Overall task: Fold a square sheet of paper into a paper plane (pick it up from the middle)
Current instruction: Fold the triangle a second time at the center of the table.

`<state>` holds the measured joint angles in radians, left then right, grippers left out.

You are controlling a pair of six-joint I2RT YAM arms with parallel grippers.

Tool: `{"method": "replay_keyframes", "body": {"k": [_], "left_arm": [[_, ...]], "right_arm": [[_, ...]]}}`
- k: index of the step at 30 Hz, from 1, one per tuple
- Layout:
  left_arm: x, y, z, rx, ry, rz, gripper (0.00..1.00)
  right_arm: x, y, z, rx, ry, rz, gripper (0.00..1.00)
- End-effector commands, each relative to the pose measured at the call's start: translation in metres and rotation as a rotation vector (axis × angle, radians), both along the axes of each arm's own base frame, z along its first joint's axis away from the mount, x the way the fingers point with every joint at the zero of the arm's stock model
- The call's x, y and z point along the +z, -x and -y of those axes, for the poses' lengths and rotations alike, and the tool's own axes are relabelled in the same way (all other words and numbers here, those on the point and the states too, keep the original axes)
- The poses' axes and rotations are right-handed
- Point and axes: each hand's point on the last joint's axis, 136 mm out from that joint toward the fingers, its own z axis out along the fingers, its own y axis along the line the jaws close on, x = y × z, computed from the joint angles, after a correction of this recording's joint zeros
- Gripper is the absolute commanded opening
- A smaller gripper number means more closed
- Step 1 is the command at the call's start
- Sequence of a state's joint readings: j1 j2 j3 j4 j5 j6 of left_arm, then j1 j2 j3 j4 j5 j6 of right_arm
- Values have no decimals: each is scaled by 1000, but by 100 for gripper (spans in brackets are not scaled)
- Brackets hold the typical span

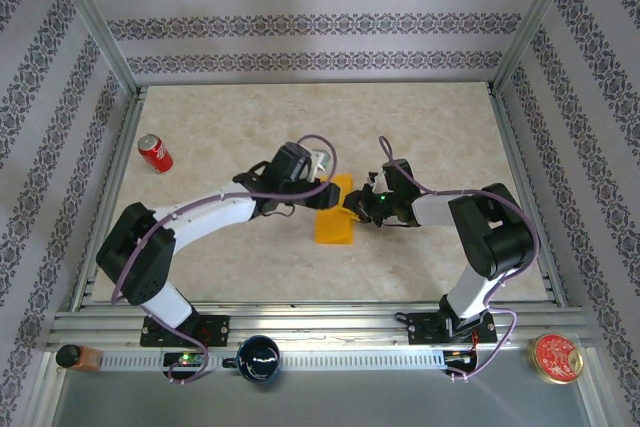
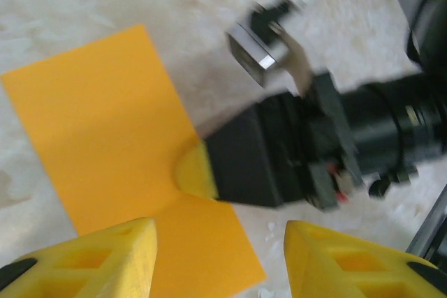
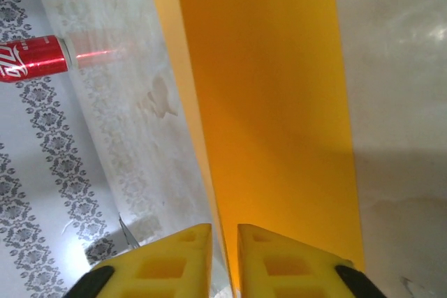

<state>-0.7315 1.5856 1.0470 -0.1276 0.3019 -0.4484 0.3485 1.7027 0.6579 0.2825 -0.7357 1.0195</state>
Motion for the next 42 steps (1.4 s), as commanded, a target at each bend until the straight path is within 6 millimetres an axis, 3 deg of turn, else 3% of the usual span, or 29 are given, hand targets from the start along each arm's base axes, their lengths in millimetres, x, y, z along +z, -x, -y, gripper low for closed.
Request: {"method": "replay_keyframes", "body": {"k": [1, 8, 12, 16, 19, 31, 42], "left_arm": [[-10, 17, -1, -75, -158, 156, 52], [-32, 60, 27, -219, -315, 429, 58], [-46, 73, 38, -257, -413, 523, 60], [-59, 69, 32, -224, -573, 526, 63], [-74, 67, 28, -234, -666, 499, 58], [-77, 58, 27, -173, -639, 534, 62], [-80, 52, 25, -188, -615, 486, 44]], "right_arm": [[14, -2, -1, 14, -42, 28, 22], [14, -4, -3, 17, -55, 20, 20], [18, -5, -3, 14, -55, 24, 20], [20, -5, -3, 19, -58, 30, 21], [20, -4, -3, 20, -59, 29, 21], [18, -2, -3, 23, -61, 22, 22], [17, -2, -2, 19, -57, 19, 23]]}}
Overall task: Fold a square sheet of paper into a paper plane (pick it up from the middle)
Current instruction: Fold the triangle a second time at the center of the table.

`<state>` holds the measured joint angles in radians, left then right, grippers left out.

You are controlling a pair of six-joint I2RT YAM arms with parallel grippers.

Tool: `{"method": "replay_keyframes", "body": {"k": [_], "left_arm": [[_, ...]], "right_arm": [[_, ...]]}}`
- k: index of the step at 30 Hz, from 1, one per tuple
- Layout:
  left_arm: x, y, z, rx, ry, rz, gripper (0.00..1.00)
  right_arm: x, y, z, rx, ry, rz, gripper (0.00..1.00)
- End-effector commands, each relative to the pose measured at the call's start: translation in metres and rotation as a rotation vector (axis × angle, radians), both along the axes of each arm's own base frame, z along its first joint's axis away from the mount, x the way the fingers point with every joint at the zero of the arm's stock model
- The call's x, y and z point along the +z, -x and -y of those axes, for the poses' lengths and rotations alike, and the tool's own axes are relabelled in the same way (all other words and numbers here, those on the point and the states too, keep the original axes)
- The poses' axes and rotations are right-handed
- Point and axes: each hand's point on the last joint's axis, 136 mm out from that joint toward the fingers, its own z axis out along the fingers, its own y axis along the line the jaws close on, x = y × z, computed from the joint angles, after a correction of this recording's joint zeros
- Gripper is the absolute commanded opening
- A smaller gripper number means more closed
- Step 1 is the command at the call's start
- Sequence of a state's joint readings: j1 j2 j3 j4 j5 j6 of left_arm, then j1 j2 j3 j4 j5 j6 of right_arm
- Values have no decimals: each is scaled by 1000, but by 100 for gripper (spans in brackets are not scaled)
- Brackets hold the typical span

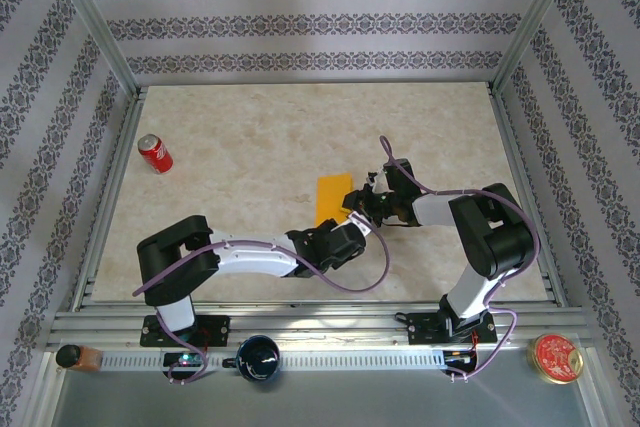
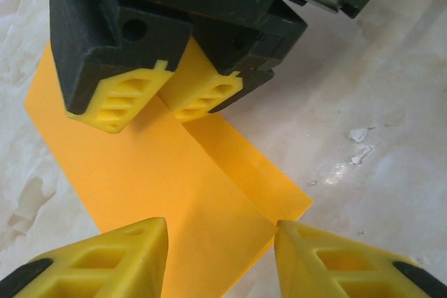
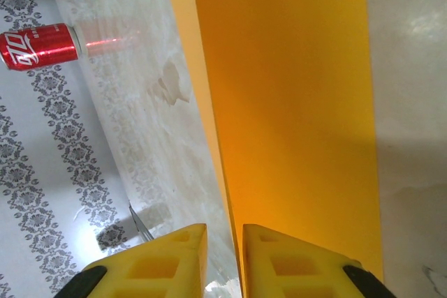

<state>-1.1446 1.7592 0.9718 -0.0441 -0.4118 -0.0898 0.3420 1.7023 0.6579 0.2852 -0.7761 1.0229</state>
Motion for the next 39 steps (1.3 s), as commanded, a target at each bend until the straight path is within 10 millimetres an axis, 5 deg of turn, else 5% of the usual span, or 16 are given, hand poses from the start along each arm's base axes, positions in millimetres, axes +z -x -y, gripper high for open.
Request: {"method": "replay_keyframes", "body": {"k": [1, 6, 18, 39], "left_arm": [[-4, -4, -2, 0, -5, -15, 44], [-2, -4, 0, -9, -4, -22, 37], [6, -5, -1, -8, 60, -69, 0], [25, -13, -11, 19, 372, -301, 0]], "right_arm": [[13, -5, 0, 1, -27, 29, 23], [14, -5, 0, -1, -28, 31, 23], [16, -6, 2, -7, -25, 39, 24], [17, -5, 5, -10, -14, 44, 29]]}}
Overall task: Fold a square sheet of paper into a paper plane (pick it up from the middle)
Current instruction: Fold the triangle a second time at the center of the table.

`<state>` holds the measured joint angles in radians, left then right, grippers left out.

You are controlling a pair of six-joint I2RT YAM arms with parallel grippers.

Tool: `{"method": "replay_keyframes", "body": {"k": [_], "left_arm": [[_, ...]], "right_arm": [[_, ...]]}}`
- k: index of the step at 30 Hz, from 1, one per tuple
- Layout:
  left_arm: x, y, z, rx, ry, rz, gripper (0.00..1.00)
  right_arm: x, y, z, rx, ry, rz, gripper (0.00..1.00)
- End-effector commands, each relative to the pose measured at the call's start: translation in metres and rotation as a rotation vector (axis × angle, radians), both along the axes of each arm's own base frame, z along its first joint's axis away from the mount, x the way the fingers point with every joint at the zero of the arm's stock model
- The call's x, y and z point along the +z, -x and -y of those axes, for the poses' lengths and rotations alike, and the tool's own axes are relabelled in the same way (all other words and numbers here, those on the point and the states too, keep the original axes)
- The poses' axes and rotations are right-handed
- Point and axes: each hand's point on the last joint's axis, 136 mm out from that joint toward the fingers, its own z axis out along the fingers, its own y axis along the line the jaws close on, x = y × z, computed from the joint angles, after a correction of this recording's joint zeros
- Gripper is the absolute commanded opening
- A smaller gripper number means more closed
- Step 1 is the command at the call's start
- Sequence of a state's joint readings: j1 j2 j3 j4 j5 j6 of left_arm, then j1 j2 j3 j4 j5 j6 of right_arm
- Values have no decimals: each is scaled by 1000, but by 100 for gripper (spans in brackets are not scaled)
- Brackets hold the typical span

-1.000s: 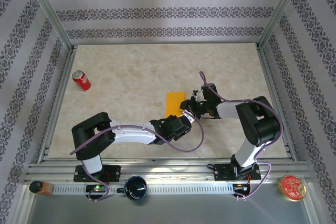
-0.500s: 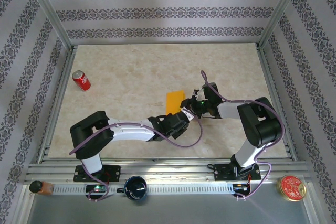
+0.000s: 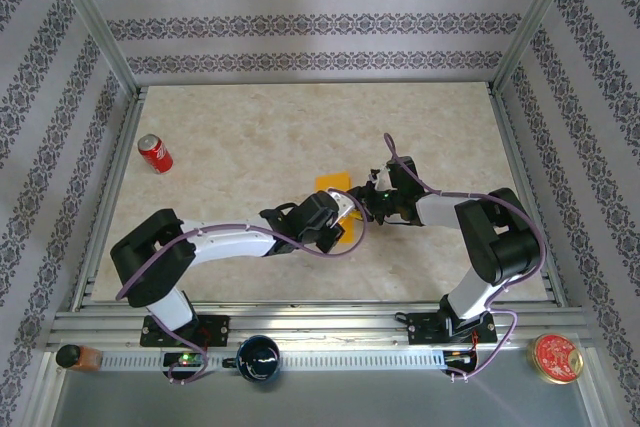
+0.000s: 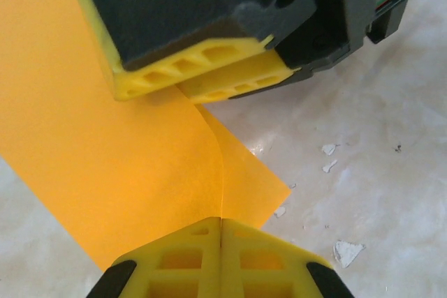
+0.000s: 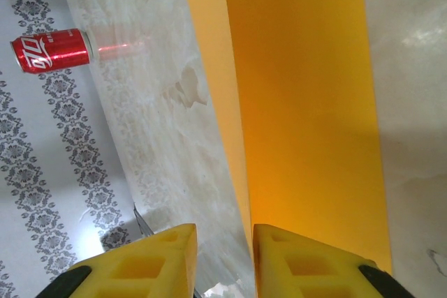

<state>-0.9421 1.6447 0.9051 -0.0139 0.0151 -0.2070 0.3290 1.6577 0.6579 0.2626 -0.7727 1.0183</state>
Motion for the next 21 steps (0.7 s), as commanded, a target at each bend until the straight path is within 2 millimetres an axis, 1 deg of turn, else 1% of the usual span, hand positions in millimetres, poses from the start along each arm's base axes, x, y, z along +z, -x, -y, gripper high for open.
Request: {"method": "replay_keyframes", "body": {"k": [1, 7, 10, 11, 12, 14, 15, 17, 18, 21], "left_arm": [[14, -3, 2, 17, 81, -14, 0], [16, -5, 1, 18, 98, -20, 0], [15, -6, 1, 11, 82, -17, 0], [14, -6, 1, 9, 76, -17, 5], [12, -6, 1, 7, 65, -20, 11], [9, -5, 1, -2, 45, -30, 15], [8, -6, 1, -3, 35, -34, 21], [4, -4, 0, -16, 10, -43, 28], [2, -4, 0, -21, -1, -47, 34], [-2, -4, -2, -30, -42, -42, 41]], "right_arm": [[5, -2, 1, 2, -8, 19, 29], [6, 0, -4, 19, -31, 5, 29], [4, 0, -4, 21, -28, -7, 27], [3, 0, -4, 21, -27, -10, 22], [1, 0, -4, 20, -25, -19, 20], [0, 0, -5, 20, -25, -23, 16], [0, 0, -5, 19, -25, -25, 14], [0, 0, -5, 17, -27, -26, 12], [1, -1, -5, 15, -29, -23, 11], [5, -2, -5, 13, -34, -18, 11]]}}
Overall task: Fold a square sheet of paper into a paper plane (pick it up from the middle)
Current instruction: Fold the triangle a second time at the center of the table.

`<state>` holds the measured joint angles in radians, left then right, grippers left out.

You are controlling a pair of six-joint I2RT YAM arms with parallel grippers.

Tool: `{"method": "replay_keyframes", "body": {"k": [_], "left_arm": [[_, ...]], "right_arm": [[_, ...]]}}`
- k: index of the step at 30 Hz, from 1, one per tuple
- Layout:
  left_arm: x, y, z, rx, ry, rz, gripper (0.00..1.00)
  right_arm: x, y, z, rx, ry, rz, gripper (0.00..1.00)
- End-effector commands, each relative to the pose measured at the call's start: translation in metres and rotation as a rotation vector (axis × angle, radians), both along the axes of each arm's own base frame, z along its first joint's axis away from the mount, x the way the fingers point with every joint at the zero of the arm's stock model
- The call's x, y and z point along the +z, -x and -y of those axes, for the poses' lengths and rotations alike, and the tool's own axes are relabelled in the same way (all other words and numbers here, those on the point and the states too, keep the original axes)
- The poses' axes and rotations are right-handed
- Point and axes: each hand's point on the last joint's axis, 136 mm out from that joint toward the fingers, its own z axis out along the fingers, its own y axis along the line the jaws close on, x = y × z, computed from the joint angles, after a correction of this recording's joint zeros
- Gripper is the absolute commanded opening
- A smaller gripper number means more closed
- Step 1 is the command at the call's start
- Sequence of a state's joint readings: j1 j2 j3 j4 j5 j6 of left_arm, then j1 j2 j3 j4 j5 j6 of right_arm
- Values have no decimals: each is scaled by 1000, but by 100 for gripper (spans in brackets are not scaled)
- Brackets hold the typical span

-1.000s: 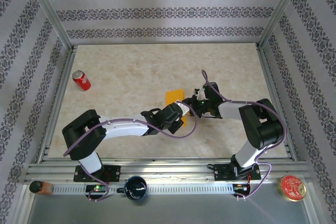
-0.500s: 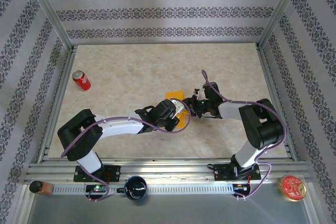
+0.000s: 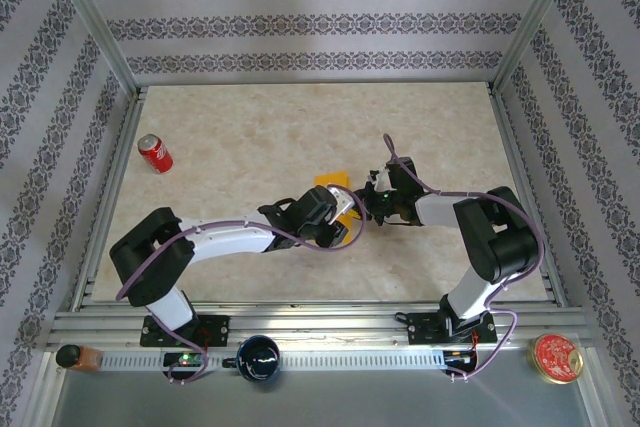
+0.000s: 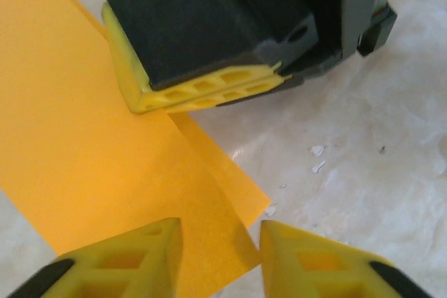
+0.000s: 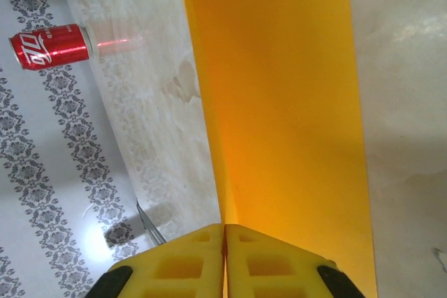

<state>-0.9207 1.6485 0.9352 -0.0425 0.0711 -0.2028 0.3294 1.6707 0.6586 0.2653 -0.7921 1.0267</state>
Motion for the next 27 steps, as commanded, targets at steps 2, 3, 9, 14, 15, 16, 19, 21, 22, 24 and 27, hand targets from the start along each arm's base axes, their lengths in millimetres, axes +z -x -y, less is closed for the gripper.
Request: {"method": "replay_keyframes", "body": {"k": [2, 3, 9, 14, 15, 16, 19, 21, 22, 24, 27], "left_arm": [[-10, -2, -6, -17, -91, 0, 43], [-11, -2, -6, -23, -101, 1, 45], [-17, 3, -3, -51, -173, 28, 56], [-19, 3, 0, -50, -210, 59, 62], [-20, 3, 0, -46, -223, 66, 62], [-20, 2, -1, -45, -233, 73, 62], [-24, 2, -2, -48, -261, 81, 56], [-24, 2, -3, -45, -264, 87, 51], [-24, 2, -4, -42, -261, 90, 46], [-22, 2, -3, -39, -252, 94, 40], [-19, 2, -3, -39, -238, 100, 32]], "right_arm": [[9, -5, -4, 3, -25, 4, 11], [9, -5, -4, 2, -25, 6, 11], [11, -6, -4, 0, -27, 9, 11], [10, -6, -4, 0, -26, 8, 10], [10, -6, -4, -1, -25, 9, 10], [10, -6, -3, -2, -24, 9, 10], [9, -6, -3, -4, -25, 6, 10], [10, -7, -3, -4, -25, 7, 10], [10, -7, -3, -5, -25, 6, 10], [10, -7, -3, -6, -21, 8, 10], [9, -7, -3, -8, -19, 7, 11]]}}
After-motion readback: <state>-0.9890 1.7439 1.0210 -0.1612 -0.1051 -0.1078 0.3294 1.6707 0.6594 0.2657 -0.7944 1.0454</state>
